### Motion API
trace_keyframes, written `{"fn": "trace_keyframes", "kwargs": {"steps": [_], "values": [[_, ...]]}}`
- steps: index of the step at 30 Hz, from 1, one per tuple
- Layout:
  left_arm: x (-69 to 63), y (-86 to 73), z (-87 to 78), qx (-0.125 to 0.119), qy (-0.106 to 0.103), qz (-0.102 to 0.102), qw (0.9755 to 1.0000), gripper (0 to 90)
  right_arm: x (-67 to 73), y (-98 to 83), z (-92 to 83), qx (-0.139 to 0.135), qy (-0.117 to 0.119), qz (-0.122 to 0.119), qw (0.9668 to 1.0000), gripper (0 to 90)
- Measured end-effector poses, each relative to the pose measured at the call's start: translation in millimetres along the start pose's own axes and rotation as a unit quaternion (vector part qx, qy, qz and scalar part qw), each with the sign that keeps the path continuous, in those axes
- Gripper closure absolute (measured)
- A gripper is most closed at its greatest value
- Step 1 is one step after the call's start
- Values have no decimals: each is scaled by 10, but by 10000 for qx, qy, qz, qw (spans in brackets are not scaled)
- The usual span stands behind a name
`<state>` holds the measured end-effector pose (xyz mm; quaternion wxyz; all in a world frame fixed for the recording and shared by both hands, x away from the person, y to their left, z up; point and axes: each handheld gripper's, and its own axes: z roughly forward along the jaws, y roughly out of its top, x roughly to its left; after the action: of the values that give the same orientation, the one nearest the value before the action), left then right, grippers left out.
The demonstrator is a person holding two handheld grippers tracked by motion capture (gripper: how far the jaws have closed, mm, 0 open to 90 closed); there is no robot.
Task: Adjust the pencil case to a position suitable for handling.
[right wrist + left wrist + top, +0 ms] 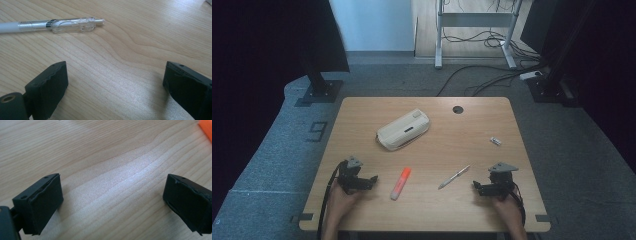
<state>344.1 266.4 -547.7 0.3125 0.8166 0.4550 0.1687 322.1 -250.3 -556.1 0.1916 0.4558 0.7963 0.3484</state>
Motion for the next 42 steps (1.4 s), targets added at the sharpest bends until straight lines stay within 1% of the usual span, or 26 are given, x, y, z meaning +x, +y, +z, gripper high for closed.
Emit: {"fn": "trace_keyframes", "kwargs": {"steps": [3, 12, 15, 17, 18, 19, 20, 22, 23, 26, 29, 30, 31, 32, 33, 34, 35, 37, 40, 41, 42], "values": [[-25, 2, 0, 29, 38, -48, 10000, 19, 0, 0, 0, 0, -1, -1, 10000, 57], [-29, 19, 20, 33, 48, -41, 10000, 0, 3, -2, -3, -5, 12, -13, 10000, 64], [-35, 23, 14, -7, -27, 42, 10000, 17, 3, -2, -3, -9, 11, -13, 10000, 65], [-46, 40, 10, 46, -41, 74, 10000, 40, 3, -2, -3, -6, 11, -15, 10000, 65], [-71, 68, 10, 86, -15, 194, 9998, 43, 3, -2, -3, -9, 11, -13, 10000, 65], [-71, 68, 10, 86, -15, 194, 9998, 40, 3, -2, -3, -9, 11, -13, 10000, 65], [-84, 94, 9, 98, -13, 261, 9996, 40, 2, -1, -3, -5, 12, -16, 10000, 65], [-82, 146, -3, 67, -119, 276, 9995, 31, 3, -1, -2, -10, 9, -13, 10000, 65], [-69, 188, -13, 30, -251, 246, 9994, 31, 3, -1, -2, -11, 10, -13, 10000, 65], [-50, 252, -23, -34, -432, 207, 9988, 36, 3, -1, -3, -4, 13, -16, 10000, 65], [-43, 299, -23, -37, -472, 220, 9986, 32, 3, -2, -2, -9, 10, -13, 10000, 65], [-42, 334, -26, -138, -492, 263, 9983, 26, 3, -2, -2, -9, 9, -12, 10000, 65], [-42, 334, -26, -138, -492, 263, 9983, 19, 3, -2, -2, -9, 9, -12, 10000, 65], [-28, 388, -32, -143, -533, 230, 9982, 18, 3, -2, -2, -9, 10, -13, 10000, 65], [-28, 388, -32, -143, -533, 230, 9982, 19, 3, -2, -2, -9, 10, -13, 10000, 65], [-39, 444, -34, -129, -448, 321, 9984, 19, 3, -1, -3, -5, 12, -15, 10000, 65], [-39, 444, -34, -129, -448, 321, 9984, 24, 3, -1, -3, -5, 12, -15, 10000, 65], [-47, 537, -40, -99, -588, 380, 9975, 33, 3, -2, -2, -9, 10, -14, 10000, 65], [-33, 630, -44, -167, -835, 304, 9959, 43, 3, -2, -3, -8, 10, -14, 10000, 65], [-33, 630, -44, -167, -835, 304, 9959, 48, 3, -2, -3, -8, 10, -14, 10000, 65], [-24, 677, -46, -187, -921, 260, 9952, 48, 3, -2, -2, -10, 10, -14, 10000, 65]]}}
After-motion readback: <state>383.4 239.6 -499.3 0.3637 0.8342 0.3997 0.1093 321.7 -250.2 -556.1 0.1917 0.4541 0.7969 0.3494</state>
